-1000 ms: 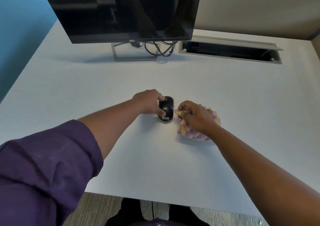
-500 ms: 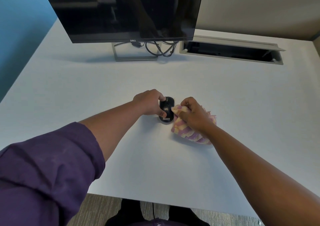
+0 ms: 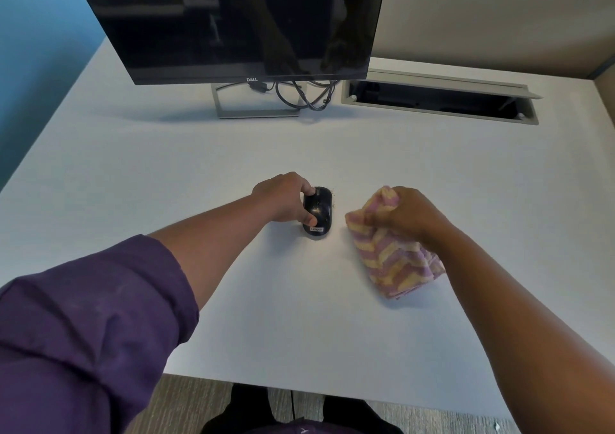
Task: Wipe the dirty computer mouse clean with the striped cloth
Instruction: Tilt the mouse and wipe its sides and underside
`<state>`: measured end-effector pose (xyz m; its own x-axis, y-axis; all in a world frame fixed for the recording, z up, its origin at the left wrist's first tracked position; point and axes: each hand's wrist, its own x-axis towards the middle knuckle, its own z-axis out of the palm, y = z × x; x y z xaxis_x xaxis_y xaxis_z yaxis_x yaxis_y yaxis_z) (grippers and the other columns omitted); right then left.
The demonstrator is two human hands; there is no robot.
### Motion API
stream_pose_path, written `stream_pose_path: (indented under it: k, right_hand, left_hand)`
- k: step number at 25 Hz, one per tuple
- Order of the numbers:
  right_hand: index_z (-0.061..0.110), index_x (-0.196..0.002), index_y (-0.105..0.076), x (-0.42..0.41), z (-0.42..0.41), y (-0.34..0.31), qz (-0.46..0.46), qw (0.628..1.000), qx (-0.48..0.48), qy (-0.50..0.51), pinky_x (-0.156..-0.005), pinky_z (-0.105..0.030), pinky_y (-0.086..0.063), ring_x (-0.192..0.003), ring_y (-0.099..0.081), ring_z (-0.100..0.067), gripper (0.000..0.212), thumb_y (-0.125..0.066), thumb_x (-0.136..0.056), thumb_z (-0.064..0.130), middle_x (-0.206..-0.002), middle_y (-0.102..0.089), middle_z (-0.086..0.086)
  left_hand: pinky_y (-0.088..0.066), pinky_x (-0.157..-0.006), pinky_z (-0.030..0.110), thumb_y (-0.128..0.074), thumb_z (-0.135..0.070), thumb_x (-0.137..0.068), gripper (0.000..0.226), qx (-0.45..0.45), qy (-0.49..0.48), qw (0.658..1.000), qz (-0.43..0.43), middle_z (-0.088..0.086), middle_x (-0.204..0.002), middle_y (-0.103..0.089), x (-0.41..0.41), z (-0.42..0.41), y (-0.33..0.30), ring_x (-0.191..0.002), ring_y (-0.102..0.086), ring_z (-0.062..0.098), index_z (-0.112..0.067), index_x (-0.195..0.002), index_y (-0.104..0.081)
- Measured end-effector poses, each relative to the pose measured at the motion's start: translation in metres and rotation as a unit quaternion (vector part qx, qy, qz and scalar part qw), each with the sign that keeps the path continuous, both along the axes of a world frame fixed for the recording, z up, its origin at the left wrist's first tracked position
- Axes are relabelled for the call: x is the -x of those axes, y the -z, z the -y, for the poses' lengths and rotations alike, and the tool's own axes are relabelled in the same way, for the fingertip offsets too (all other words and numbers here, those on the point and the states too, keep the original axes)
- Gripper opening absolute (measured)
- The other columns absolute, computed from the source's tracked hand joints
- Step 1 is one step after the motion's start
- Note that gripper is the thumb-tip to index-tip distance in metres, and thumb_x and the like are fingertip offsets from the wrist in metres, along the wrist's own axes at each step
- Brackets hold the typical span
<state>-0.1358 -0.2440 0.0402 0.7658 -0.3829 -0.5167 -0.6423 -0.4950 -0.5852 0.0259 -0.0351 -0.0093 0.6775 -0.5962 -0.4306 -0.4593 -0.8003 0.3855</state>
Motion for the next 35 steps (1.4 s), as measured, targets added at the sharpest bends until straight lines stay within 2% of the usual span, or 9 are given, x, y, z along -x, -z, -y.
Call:
stream_pose_path:
  k: [3,6,11,13,16,23,27,30,35]
  right_hand:
    - [0.019,-0.111,-0.068,0.004,0.004,-0.006,0.031,0.998,-0.002,0.053,-0.085,-0.050,-0.061,-0.089,-0.072,-0.026,0.069,-0.079,-0.067,0.071,-0.098,-0.075,-0.004]
    - [0.024,-0.126,-0.035,0.007,0.006,-0.009,0.025,0.995,-0.007,0.100,-0.084,-0.049,-0.060,-0.091,-0.066,-0.025,0.057,-0.073,-0.085,0.038,-0.104,-0.063,-0.003]
    - [0.024,-0.127,-0.026,0.004,0.000,-0.022,0.081,0.966,0.244,-0.017,-0.069,-0.043,-0.046,-0.082,-0.055,-0.036,0.054,-0.059,-0.087,0.007,-0.107,-0.047,-0.009]
    - [0.020,-0.124,-0.026,0.000,-0.012,-0.016,0.063,0.957,0.276,-0.058,-0.067,-0.043,-0.043,-0.078,-0.053,-0.038,0.046,-0.057,-0.091,0.009,-0.105,-0.050,-0.014]
    - [0.014,-0.116,-0.026,-0.008,-0.033,0.002,0.073,0.975,0.205,-0.050,-0.069,-0.040,-0.041,-0.081,-0.055,-0.038,0.043,-0.063,-0.093,0.015,-0.103,-0.057,-0.014]
    - [0.024,-0.097,-0.043,-0.007,-0.060,0.040,0.154,0.981,-0.005,0.116,-0.054,-0.027,-0.038,-0.064,-0.050,-0.014,0.026,-0.068,-0.090,0.026,-0.083,-0.056,0.004]
    - [0.026,-0.111,-0.050,-0.005,-0.058,0.044,0.151,0.976,-0.070,0.143,-0.059,-0.028,-0.043,-0.071,-0.058,-0.013,0.026,-0.067,-0.092,0.027,-0.087,-0.061,0.004]
    - [0.020,-0.125,-0.057,-0.014,-0.054,0.042,0.112,0.990,-0.034,0.085,-0.064,-0.027,-0.046,-0.076,-0.061,-0.011,0.030,-0.057,-0.094,0.021,-0.096,-0.067,0.003]
    - [0.021,-0.125,-0.060,-0.026,-0.052,0.040,0.118,0.967,0.199,-0.107,-0.090,-0.041,-0.046,-0.116,-0.055,-0.026,0.031,-0.057,-0.097,0.035,-0.130,-0.060,-0.002]
  left_hand:
    - [-0.036,-0.071,0.031,-0.089,-0.058,-0.058,0.082,-0.001,0.001,1.000,-0.002,-0.023,-0.095,-0.048,0.000,0.000,0.000,-0.097,-0.051,0.012,-0.042,-0.132,-0.059]
    - [-0.035,-0.070,0.030,-0.089,-0.058,-0.058,0.082,-0.003,0.000,1.000,-0.004,-0.025,-0.091,-0.045,0.000,0.000,-0.001,-0.097,-0.050,0.012,-0.042,-0.133,-0.058]
    - [-0.035,-0.070,0.030,-0.088,-0.058,-0.059,0.081,-0.006,0.004,1.000,-0.002,-0.026,-0.090,-0.044,0.000,0.000,0.000,-0.096,-0.050,0.012,-0.042,-0.133,-0.058]
    - [-0.036,-0.072,0.031,-0.088,-0.058,-0.059,0.081,-0.006,0.003,1.000,-0.001,-0.025,-0.091,-0.044,0.001,-0.001,0.001,-0.096,-0.049,0.012,-0.042,-0.133,-0.058]
    - [-0.036,-0.074,0.031,-0.089,-0.057,-0.060,0.081,-0.002,-0.002,1.000,0.002,-0.023,-0.096,-0.045,0.001,-0.001,0.001,-0.097,-0.048,0.011,-0.042,-0.134,-0.058]
    - [-0.040,-0.077,0.031,-0.090,-0.056,-0.059,0.083,-0.001,-0.010,1.000,0.002,-0.017,-0.102,-0.050,0.001,-0.001,0.002,-0.097,-0.050,0.013,-0.042,-0.134,-0.059]
    - [-0.039,-0.075,0.031,-0.090,-0.056,-0.058,0.084,0.000,-0.012,1.000,-0.001,-0.016,-0.101,-0.051,0.000,-0.001,0.002,-0.095,-0.051,0.014,-0.042,-0.135,-0.059]
    - [-0.040,-0.077,0.031,-0.092,-0.056,-0.057,0.087,-0.002,-0.015,1.000,-0.007,-0.016,-0.102,-0.052,0.000,0.000,0.002,-0.097,-0.051,0.014,-0.041,-0.135,-0.058]
    - [-0.038,-0.075,0.032,-0.092,-0.056,-0.056,0.088,-0.005,-0.018,1.000,-0.006,-0.016,-0.100,-0.051,0.000,0.000,0.002,-0.095,-0.050,0.013,-0.041,-0.136,-0.058]
